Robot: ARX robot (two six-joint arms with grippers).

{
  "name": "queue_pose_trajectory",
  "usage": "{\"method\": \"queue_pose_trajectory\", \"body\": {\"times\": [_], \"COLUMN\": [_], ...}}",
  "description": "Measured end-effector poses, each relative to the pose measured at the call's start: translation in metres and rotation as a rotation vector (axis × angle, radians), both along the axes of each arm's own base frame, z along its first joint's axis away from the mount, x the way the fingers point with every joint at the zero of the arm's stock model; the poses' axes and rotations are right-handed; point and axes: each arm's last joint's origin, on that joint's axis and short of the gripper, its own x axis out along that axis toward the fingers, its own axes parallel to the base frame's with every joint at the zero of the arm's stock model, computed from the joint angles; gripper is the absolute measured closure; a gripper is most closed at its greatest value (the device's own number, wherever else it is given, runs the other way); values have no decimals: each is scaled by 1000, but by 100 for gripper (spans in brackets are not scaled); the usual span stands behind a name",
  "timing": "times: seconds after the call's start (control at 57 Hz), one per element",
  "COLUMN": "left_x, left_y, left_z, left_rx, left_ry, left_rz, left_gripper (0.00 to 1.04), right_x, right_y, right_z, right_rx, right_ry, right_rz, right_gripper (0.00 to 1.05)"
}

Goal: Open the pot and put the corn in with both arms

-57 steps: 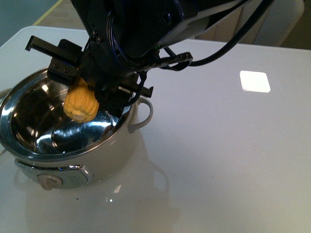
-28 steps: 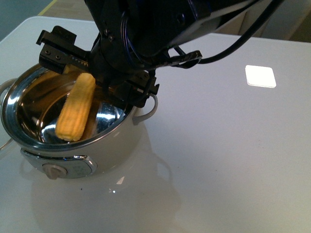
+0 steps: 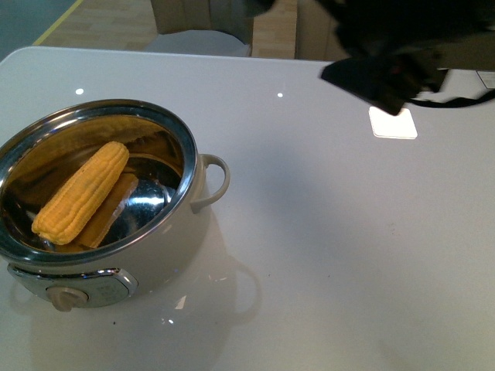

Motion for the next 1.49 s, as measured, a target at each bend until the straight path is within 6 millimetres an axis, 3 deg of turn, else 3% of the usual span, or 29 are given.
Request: {"method": "queue_pose_trajectory", "body": {"times": [0.176,0.281,0.632,0.808,0.913,1.001,1.124,1.352,1.492], "left_x": [0,0,0,0,0,0,0,0,0], "left_y": [0,0,0,0,0,0,0,0,0], "left_z": [0,0,0,0,0,0,0,0,0], "left_rx": [0,0,0,0,0,0,0,0,0], "left_ry": [0,0,0,0,0,0,0,0,0], "left_rz": [0,0,0,-1,1,1,0,0,0], "left_gripper": [7,7,7,7,7,7,7,7,7], "right_x": [-36,-60,-140,-147,-150,-157,-165,-175,-180], "right_y": [-71,-97,-147,-152,-154,-157,-167,-168,-168], "right_z": [3,2,6,12,-1,-1,-2,-12,-15], "right_rx": [-175,-270,-480,-498,-533,-526,-545,-559,-561], "right_ry": [-33,-58,-145,-209,-485,-640,-683,-679,-680], "right_rz": [-112,-156,-195,-223,-269,-288,-319,-308,-308], "right_gripper": [9,9,9,10,26,40,65,103,103]}}
